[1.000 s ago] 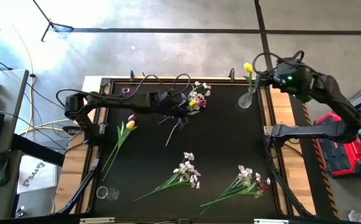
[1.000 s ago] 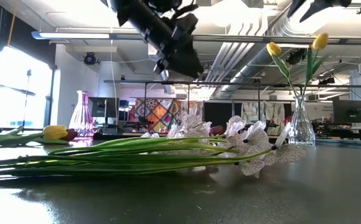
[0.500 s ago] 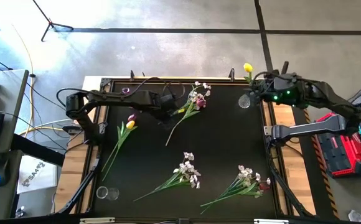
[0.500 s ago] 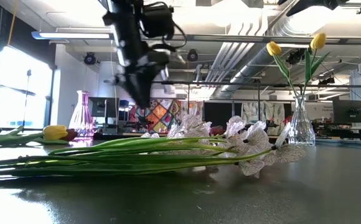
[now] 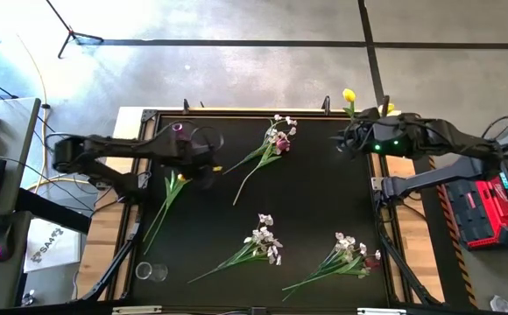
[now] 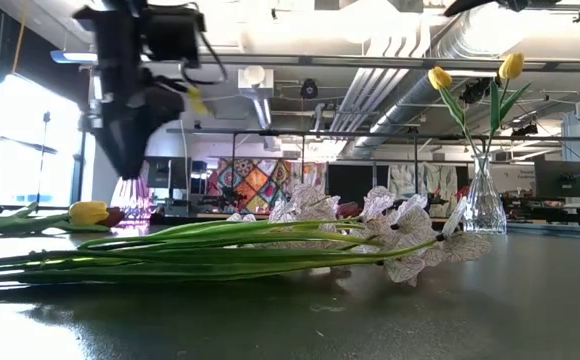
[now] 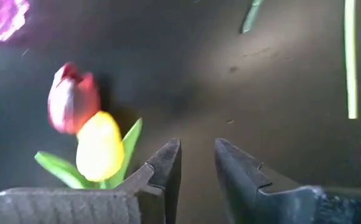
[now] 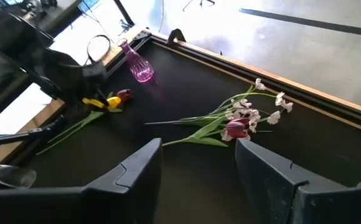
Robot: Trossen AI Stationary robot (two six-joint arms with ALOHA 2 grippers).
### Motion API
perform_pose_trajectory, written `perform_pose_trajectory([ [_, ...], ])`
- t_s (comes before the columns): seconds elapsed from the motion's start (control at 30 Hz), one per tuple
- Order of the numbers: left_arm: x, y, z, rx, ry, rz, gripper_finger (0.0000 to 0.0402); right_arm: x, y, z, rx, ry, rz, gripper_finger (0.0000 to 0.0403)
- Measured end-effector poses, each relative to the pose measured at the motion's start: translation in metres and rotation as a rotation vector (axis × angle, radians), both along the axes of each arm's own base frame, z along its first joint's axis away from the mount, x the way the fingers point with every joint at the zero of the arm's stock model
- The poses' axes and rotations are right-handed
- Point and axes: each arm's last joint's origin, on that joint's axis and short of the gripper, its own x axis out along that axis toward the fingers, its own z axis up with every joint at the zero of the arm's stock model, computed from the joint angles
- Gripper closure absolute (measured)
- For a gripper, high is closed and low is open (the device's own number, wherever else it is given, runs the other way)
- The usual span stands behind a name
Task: Sort flowers into vase by color
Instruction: Put the yellow tulip into the top transparent flower vase
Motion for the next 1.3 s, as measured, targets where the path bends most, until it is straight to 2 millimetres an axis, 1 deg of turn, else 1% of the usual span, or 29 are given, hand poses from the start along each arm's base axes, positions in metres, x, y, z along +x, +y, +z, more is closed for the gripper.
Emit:
perform_pose_trajectory([
  [0.1, -0.019, -0.003, -0.001, 0.002, 0.020, 0.038, 0.0323, 0.009, 0.000, -0.003, -0.001, 0.017, 0.003, 0.0210],
  [0.2, -0.033, -0.004, -0.010, 0.004, 0.051, 0.051, 0.0323, 0.018, 0.001, -0.005, 0.008, 0.028, 0.015, 0.0210],
  [0.33, -0.043, -0.003, -0.025, -0.014, 0.101, 0.082, 0.0323, 0.030, 0.001, -0.009, 0.011, 0.042, 0.044, 0.0210],
  [0.47, -0.049, -0.003, -0.033, -0.009, 0.135, 0.092, 0.0323, 0.035, 0.002, -0.011, 0.018, 0.049, 0.052, 0.0210],
  [0.67, -0.055, -0.004, -0.050, 0.013, 0.177, 0.095, 0.0323, 0.035, 0.002, -0.011, 0.028, 0.048, 0.055, 0.0210],
  [0.8, -0.053, -0.004, -0.060, 0.009, 0.152, 0.094, 0.0323, 0.035, 0.002, -0.011, 0.037, 0.043, 0.051, 0.0210],
  [0.97, -0.049, -0.003, -0.062, -0.001, 0.122, 0.094, 0.0332, 0.037, 0.002, -0.009, 0.045, 0.016, 0.059, 0.0210],
  [1.07, -0.048, -0.003, -0.062, -0.012, 0.113, 0.093, 0.0352, 0.037, 0.002, -0.009, 0.045, 0.007, 0.061, 0.0210],
  [1.2, -0.046, -0.004, -0.062, -0.049, 0.088, 0.090, 0.0388, 0.037, 0.002, -0.008, 0.045, 0.006, 0.061, 0.0210],
  [1.3, -0.040, -0.004, -0.056, -0.070, 0.052, 0.092, 0.0396, 0.037, 0.003, -0.009, 0.048, 0.009, 0.068, 0.0210],
])
